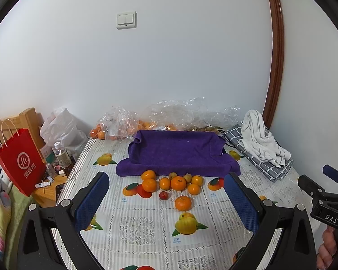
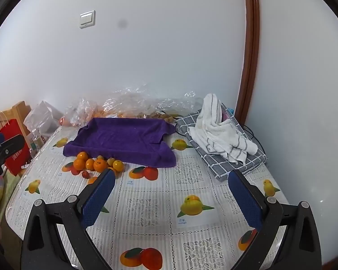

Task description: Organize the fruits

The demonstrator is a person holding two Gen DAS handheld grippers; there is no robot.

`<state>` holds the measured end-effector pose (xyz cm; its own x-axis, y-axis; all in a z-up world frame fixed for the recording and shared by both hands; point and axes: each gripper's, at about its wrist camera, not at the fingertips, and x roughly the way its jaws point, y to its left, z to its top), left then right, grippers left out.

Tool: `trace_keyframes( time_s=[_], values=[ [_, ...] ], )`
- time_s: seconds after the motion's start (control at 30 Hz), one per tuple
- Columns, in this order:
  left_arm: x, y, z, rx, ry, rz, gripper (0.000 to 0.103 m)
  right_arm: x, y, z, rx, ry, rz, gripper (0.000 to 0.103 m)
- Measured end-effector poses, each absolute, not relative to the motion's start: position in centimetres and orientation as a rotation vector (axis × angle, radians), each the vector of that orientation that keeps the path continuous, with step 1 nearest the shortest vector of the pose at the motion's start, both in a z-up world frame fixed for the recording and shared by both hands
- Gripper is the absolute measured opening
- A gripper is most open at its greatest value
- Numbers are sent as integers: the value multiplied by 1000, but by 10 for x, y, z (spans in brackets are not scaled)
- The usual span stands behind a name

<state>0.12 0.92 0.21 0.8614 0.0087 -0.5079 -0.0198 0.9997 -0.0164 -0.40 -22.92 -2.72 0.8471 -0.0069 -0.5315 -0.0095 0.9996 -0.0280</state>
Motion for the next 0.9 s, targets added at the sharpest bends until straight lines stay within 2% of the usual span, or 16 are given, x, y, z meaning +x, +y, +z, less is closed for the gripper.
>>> trace_keyframes(
  time_s=[0.9],
  values=[
    [-5, 5, 1, -16, 525, 8, 103, -8, -227, -26, -4, 562, -1, 99]
  ],
)
